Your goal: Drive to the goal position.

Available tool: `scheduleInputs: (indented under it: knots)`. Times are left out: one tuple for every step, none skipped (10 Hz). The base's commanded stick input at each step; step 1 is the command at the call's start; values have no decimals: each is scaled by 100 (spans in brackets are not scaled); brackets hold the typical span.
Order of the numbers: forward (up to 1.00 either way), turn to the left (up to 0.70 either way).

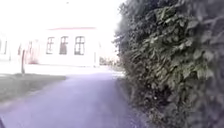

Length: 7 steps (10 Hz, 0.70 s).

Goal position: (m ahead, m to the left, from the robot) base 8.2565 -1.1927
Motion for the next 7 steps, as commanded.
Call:
scheduleInputs:
  knots:
    - [62, 16]
    - [62, 31]
    - [62, 22]
    - [62, 0]
    - [62, 0]
    - [62, 0]
    - [62, 0]
